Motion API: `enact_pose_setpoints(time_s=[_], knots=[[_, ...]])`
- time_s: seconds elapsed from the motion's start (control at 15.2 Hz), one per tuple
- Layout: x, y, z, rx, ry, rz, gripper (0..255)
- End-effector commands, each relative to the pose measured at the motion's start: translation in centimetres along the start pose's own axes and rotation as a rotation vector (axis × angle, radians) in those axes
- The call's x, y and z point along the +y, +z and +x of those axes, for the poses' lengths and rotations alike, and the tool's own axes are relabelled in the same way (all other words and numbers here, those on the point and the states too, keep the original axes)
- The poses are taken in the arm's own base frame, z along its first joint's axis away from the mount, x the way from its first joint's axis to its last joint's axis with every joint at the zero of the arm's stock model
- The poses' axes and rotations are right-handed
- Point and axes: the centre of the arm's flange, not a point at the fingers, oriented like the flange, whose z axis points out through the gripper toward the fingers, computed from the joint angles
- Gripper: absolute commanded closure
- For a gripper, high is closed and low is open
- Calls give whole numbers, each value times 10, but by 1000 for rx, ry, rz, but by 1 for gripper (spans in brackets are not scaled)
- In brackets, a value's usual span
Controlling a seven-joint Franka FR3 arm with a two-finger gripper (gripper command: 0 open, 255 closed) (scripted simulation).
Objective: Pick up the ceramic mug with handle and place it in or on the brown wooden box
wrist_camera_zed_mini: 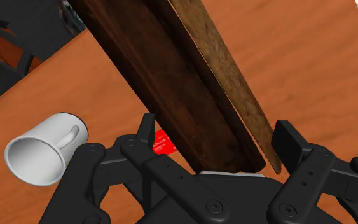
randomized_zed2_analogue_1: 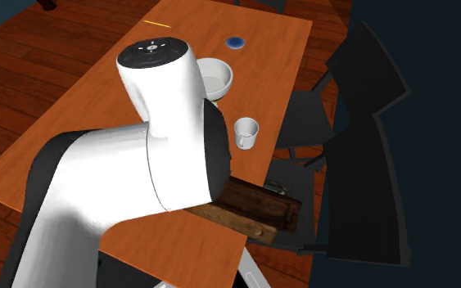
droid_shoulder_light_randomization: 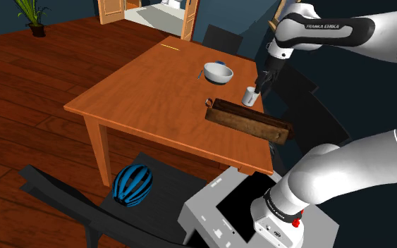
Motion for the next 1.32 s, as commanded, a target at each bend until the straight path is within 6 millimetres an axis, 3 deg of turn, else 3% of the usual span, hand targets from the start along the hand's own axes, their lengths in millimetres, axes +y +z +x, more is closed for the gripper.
enact_pose_setpoints(time_s=[0.0, 1.25], knots=[[27, 9, 9, 6, -7, 3, 0], [244, 95, 108, 57, -60, 55, 0]])
